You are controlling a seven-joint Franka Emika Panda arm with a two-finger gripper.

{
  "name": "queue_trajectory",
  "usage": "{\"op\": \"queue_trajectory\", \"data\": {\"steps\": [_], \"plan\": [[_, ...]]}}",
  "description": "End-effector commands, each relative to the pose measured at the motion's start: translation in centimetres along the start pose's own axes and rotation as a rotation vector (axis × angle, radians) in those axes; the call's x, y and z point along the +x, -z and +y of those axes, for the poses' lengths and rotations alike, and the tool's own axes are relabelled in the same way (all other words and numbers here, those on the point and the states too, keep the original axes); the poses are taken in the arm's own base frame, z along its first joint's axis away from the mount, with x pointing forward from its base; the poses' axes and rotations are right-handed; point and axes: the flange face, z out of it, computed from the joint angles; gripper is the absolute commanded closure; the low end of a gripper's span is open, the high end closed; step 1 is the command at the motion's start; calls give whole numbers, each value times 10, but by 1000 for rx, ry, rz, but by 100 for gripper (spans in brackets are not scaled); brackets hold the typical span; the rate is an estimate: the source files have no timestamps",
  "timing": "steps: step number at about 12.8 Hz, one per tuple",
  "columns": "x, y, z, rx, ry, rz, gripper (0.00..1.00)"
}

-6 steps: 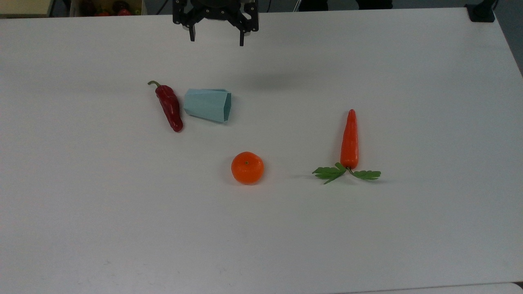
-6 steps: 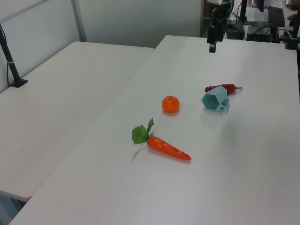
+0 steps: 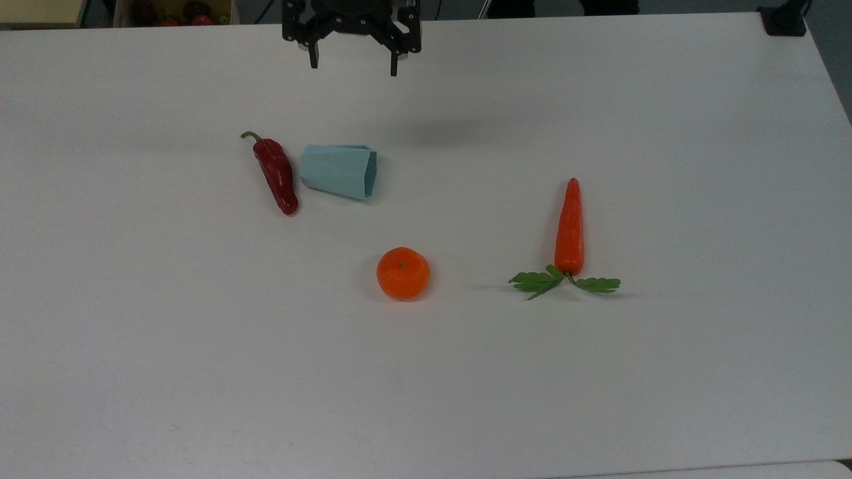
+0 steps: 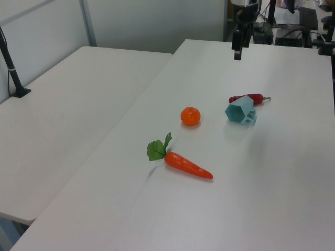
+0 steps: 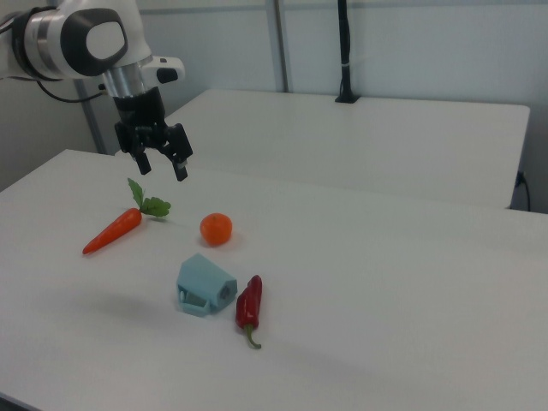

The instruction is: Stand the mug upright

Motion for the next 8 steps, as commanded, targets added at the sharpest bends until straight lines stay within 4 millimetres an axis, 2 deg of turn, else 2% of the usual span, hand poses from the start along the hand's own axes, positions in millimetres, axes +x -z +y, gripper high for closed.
{"op": "queue_trajectory", "data": {"steps": [1,5,8], "plan": [[-7,0,0,14,14,7,0],[-1,-15,-14,-17,7,-8,0],[1,-38,-38,-139,14,-41,0]]}}
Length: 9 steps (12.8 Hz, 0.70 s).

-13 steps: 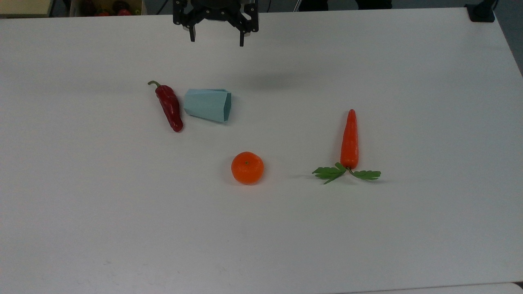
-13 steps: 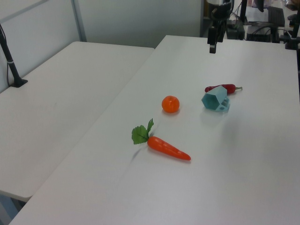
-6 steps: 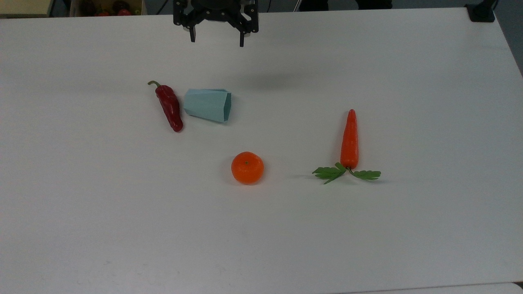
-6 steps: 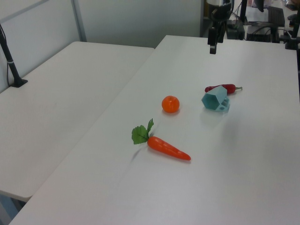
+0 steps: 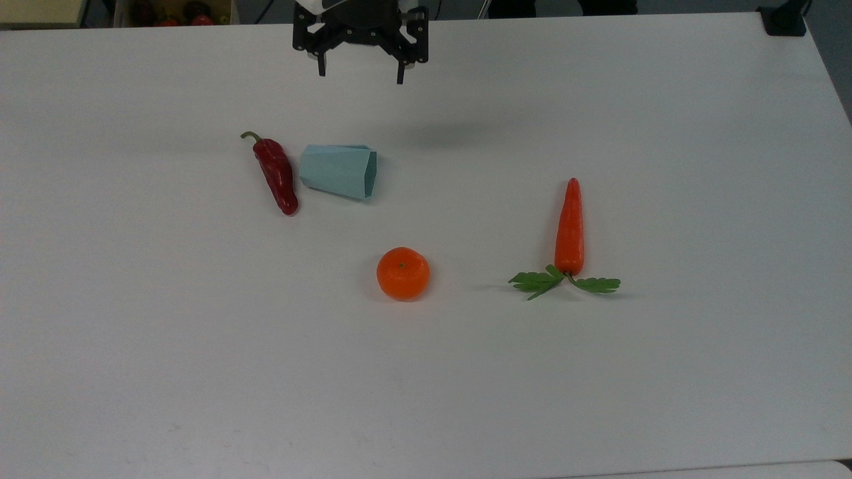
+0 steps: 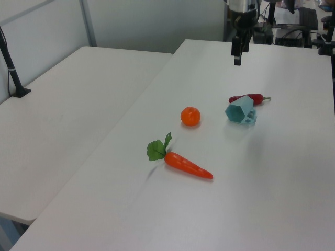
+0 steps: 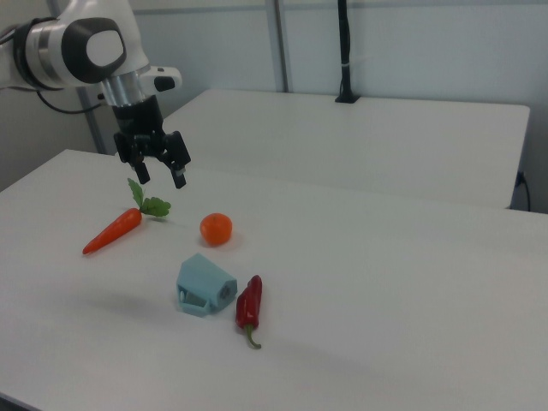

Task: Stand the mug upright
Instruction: 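Move the gripper down toward the tipped light-blue mug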

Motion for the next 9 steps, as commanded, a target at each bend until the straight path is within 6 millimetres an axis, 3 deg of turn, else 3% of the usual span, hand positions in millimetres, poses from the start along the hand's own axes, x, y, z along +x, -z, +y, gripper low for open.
{"op": "queue_trajectory", "data": {"steps": [1,4,9], "plan": [[-1,-33,-36,-164,-12,-43,0],[4,-74,-56,-298,-35,-109,0],[17,-164,-96,-561,-68,-134,4]]}}
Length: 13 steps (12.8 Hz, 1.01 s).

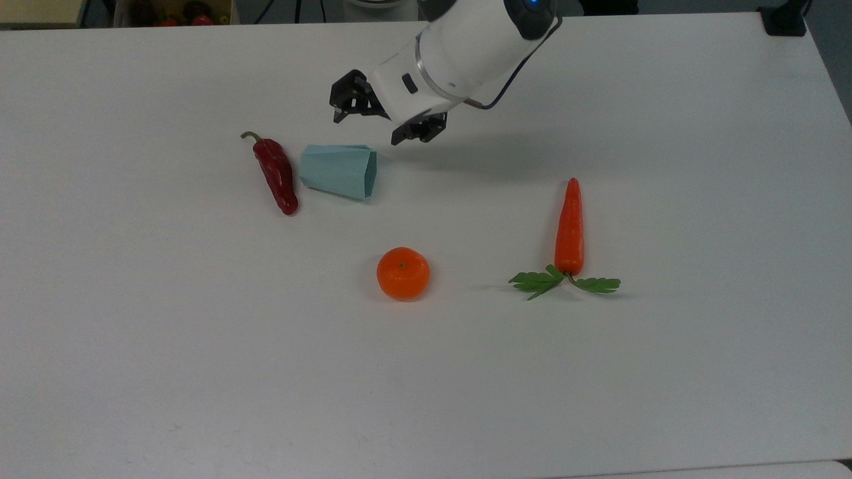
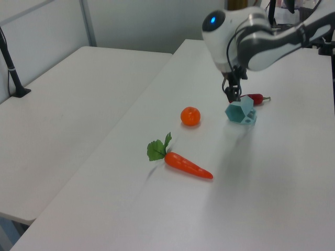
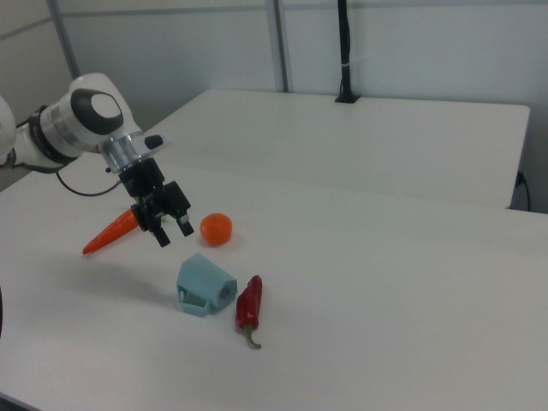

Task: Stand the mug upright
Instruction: 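Move the gripper down toward the tipped light-blue mug, then close the gripper on the mug's rim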

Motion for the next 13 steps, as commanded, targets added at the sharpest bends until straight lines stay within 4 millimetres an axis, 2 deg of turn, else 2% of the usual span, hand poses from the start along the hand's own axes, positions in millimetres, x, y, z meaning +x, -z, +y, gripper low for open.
{"op": "queue_trajectory", "data": {"steps": [1,2,3,6,7,10,11,13], "plan": [[7,-29,-31,-139,-46,-11,7],[12,-43,-38,-179,-73,-11,9],[12,-48,-39,-202,-79,-18,13],[15,-65,-31,-260,-77,-42,19],[17,-73,-32,-271,-74,-52,24],[15,-93,-42,-292,-47,-77,49],[15,-95,-43,-294,-45,-77,54],[16,-95,-42,-301,-45,-76,71]]}}
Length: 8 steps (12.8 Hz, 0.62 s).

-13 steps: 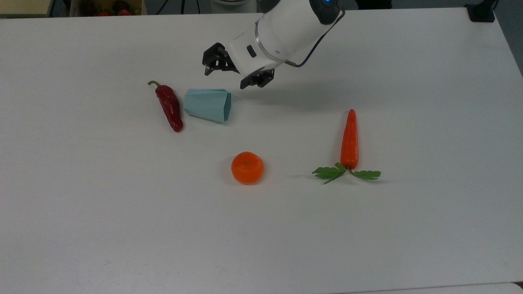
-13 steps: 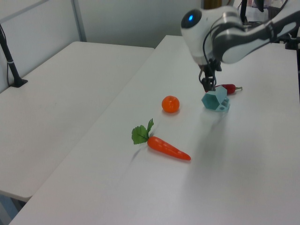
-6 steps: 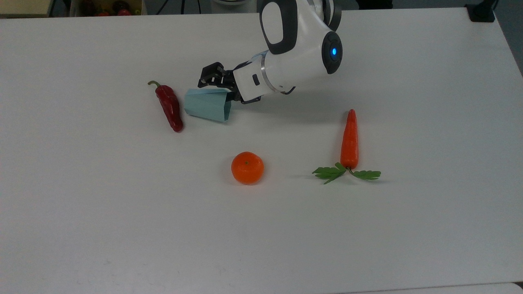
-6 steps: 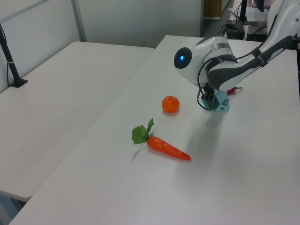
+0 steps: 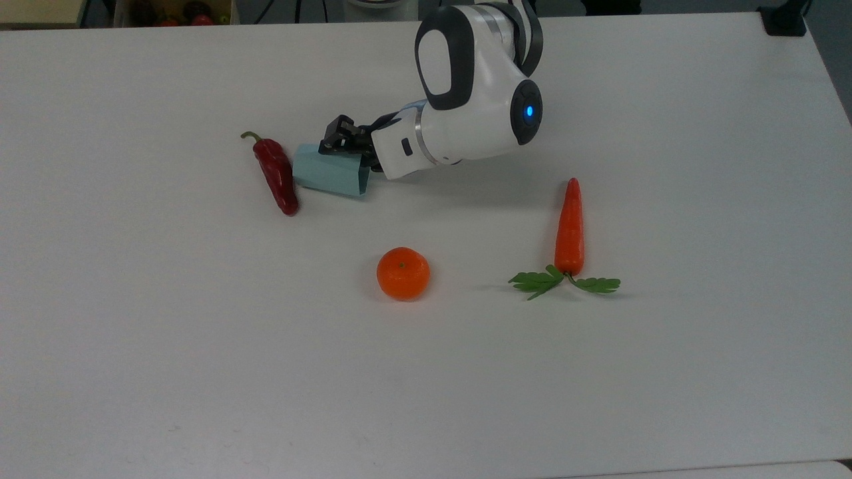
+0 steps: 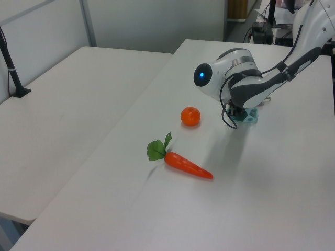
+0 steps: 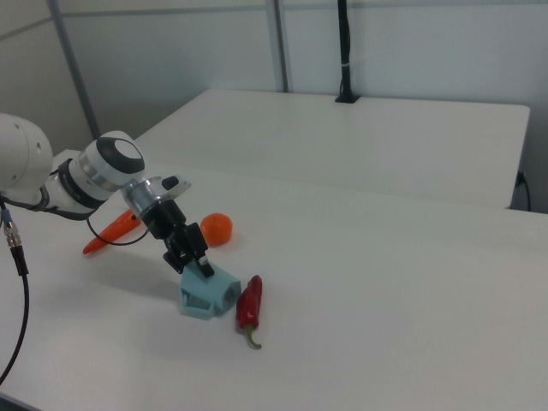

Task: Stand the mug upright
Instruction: 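Close the gripper on the mug's rim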

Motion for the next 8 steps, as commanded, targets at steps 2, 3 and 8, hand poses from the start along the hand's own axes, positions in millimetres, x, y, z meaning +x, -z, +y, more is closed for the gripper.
{"op": "queue_trajectory", "data": {"steps": [2,3,8], "plan": [[-5,5,11,-25,-15,-6,86],[-7,8,21,-32,5,-21,90],[-11,15,38,-28,60,-36,96]]}}
